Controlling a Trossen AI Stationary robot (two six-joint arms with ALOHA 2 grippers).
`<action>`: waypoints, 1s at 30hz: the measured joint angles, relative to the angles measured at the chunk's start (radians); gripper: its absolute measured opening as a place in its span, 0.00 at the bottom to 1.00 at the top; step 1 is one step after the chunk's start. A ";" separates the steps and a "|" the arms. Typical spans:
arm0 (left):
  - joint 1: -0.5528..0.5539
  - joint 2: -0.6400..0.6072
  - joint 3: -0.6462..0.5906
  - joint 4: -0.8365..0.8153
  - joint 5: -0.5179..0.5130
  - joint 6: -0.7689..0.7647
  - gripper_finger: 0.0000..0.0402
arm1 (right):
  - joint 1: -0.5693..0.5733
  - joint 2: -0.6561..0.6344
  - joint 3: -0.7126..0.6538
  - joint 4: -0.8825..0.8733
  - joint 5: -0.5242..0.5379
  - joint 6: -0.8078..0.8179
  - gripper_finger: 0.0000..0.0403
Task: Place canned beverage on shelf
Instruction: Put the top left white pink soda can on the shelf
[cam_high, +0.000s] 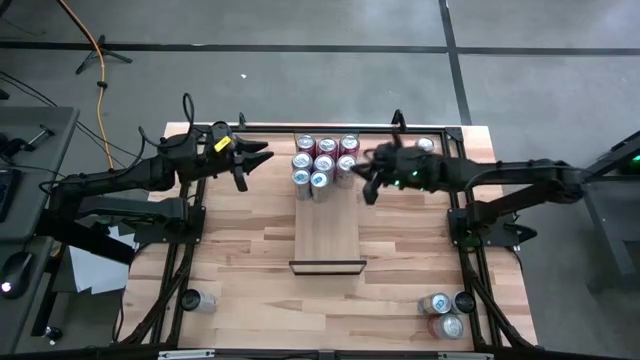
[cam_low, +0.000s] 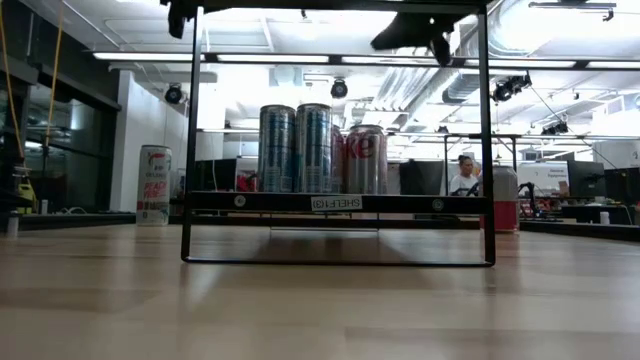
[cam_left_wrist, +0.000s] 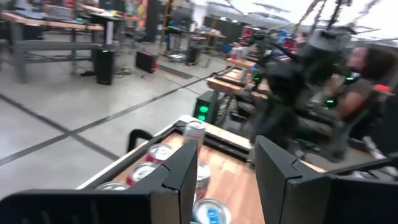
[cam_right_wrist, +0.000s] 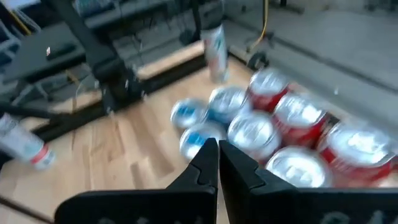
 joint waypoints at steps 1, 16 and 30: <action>0.000 0.000 0.000 0.004 0.024 0.000 0.25 | -0.010 -0.016 0.000 0.007 -0.004 -0.010 0.00; -0.030 0.000 -0.005 0.072 0.185 0.029 0.01 | -0.058 -0.029 0.000 0.039 -0.133 -0.077 0.00; -0.030 0.030 -0.006 0.073 0.156 0.044 0.00 | -0.058 -0.029 0.000 0.066 -0.165 -0.082 0.00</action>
